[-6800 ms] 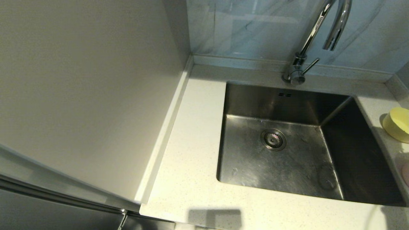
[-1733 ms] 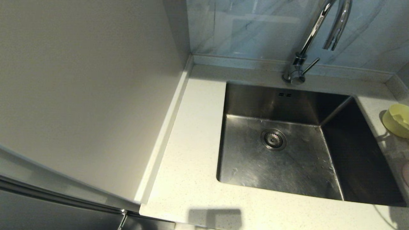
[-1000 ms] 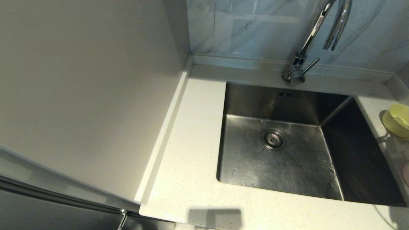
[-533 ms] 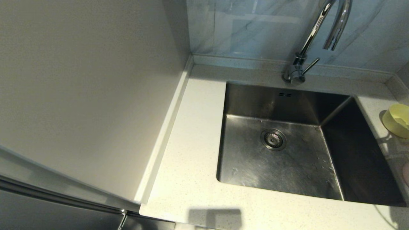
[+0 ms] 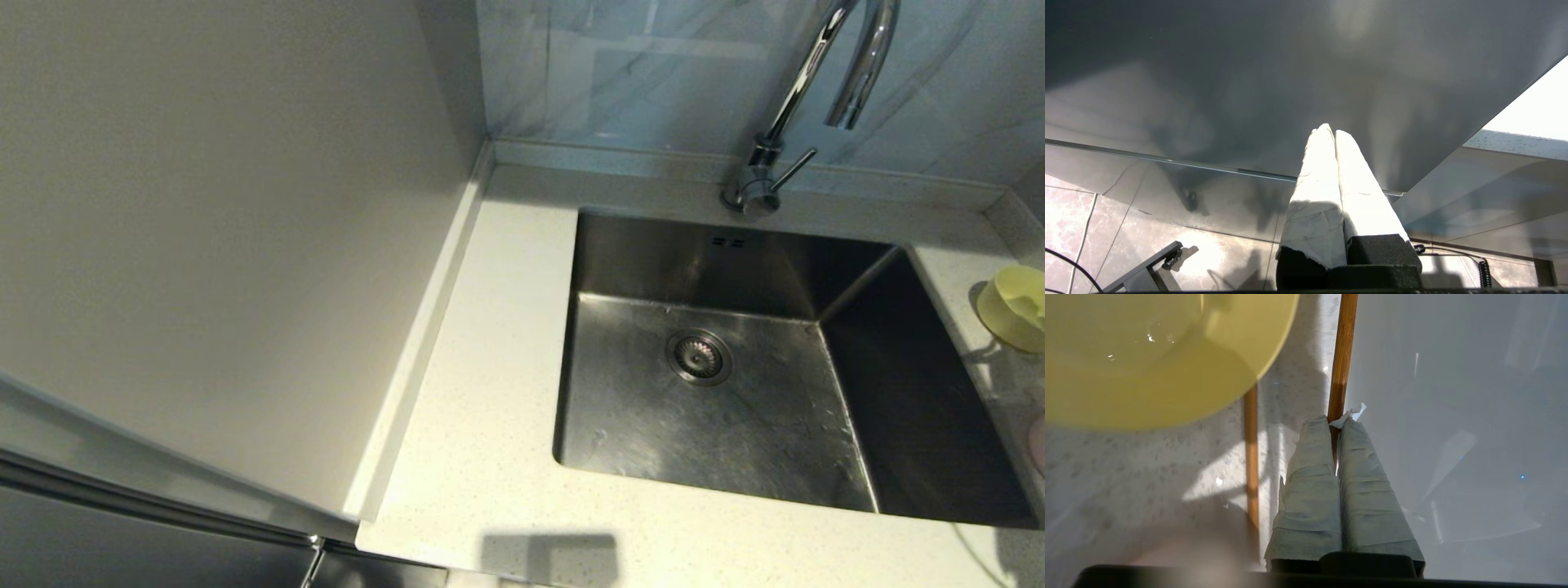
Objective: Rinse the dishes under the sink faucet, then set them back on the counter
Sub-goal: Put the chopsticks into the sink
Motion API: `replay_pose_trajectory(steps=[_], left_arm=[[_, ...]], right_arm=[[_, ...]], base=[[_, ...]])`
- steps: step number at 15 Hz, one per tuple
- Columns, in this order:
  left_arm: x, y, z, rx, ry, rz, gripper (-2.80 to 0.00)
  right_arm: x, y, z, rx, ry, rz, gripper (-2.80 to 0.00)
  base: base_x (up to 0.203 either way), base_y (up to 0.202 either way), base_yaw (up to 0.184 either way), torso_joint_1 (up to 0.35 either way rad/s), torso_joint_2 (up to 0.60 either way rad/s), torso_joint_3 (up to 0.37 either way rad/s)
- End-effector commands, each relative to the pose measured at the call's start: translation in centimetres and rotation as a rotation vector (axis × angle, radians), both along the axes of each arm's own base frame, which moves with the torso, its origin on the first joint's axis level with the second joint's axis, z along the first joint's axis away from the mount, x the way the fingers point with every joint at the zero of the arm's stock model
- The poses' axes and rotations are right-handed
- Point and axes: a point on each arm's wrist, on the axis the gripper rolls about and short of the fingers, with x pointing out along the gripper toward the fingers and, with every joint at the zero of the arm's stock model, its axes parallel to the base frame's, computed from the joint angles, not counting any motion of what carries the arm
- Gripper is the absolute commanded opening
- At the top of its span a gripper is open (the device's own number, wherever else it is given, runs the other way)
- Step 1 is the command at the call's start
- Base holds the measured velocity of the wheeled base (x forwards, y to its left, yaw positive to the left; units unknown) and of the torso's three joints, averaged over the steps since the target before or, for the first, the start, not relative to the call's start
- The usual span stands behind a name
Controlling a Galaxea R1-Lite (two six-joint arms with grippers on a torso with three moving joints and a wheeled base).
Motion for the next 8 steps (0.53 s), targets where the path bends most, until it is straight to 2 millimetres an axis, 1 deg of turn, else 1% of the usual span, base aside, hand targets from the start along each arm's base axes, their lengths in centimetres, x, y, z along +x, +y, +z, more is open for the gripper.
replay_pose_trajectory(steps=[1, 2, 4, 6, 8], left_arm=[[0.0, 0.0, 0.0, -0.001, -0.003, 0.0, -2.8], [0.0, 0.0, 0.0, -0.001, -0.003, 0.0, -2.8], [0.0, 0.0, 0.0, -0.001, -0.003, 0.0, -2.8], [0.0, 0.0, 0.0, -0.001, -0.003, 0.0, -2.8], [0.0, 0.0, 0.0, -0.001, -0.003, 0.0, -2.8]], right_arm=[[-1.1, 0.7, 1.7, -0.022, -0.031, 0.01, -2.8], [-1.6, 1.2, 2.3, -0.025, -0.042, 0.019, -2.8], [-2.7, 2.5, 4.3, -0.044, -0.087, 0.068, -2.8], [-3.8, 4.4, 5.9, -0.027, -0.122, 0.192, -2.8], [-4.4, 6.8, 6.7, 0.065, -0.093, 0.335, -2.8]], base=[[0.0, 0.0, 0.0, 0.0, 0.0, 0.0], [0.0, 0.0, 0.0, 0.0, 0.0, 0.0], [0.0, 0.0, 0.0, 0.0, 0.0, 0.0], [0.0, 0.0, 0.0, 0.0, 0.0, 0.0], [0.0, 0.0, 0.0, 0.0, 0.0, 0.0]])
